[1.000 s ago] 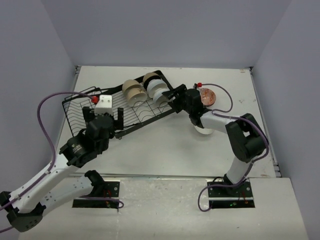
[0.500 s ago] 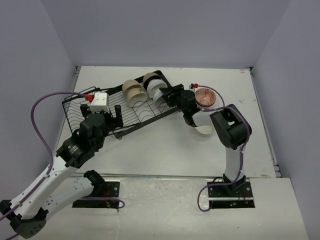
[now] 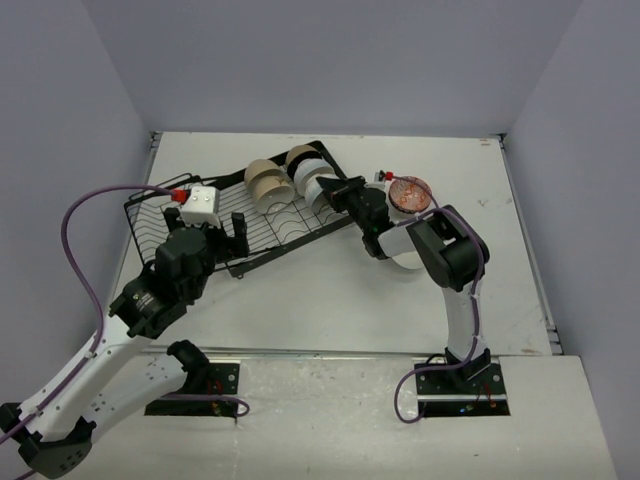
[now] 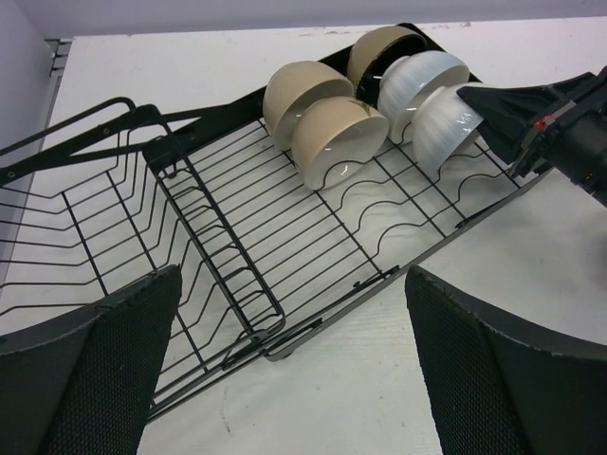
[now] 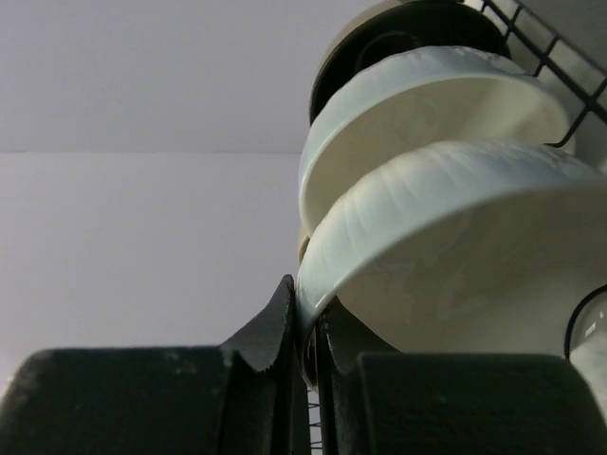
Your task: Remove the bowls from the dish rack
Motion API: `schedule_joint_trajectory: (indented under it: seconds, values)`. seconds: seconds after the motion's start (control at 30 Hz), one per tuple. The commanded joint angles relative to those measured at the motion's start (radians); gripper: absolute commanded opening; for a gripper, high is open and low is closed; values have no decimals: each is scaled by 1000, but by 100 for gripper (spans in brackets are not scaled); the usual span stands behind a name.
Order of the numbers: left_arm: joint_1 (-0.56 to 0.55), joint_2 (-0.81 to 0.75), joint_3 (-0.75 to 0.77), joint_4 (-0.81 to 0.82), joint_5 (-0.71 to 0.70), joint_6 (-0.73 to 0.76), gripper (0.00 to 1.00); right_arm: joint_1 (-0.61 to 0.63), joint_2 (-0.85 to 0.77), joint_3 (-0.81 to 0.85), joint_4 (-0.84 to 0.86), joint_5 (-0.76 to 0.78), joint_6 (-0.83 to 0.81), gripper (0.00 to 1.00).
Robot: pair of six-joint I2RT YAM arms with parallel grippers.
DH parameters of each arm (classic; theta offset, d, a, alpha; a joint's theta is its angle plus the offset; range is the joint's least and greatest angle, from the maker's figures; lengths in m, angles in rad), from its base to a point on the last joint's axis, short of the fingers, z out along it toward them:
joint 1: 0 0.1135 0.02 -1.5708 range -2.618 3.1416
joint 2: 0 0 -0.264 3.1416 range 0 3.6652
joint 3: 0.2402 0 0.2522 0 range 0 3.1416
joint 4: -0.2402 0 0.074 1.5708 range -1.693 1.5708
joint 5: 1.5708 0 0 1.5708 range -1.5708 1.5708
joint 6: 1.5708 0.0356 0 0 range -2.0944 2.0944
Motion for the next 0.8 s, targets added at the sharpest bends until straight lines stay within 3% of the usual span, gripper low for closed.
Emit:
schedule_joint_trajectory:
  seconds: [0.0,0.03,0.37,0.77]
  values:
    - [7,-13,-10,45,26,34,100,7,8,2,77,33,16,4]
    - [7,-11,-10,47,25,34,100,7,11,-4,96,31,23,0]
    - [7,-16,-14,47,31,39,100,4,31,-36,395,-31,-2,0]
    - [7,-16,-15,48,25,40,100,-5,-77,-71,596,-166,-65,0]
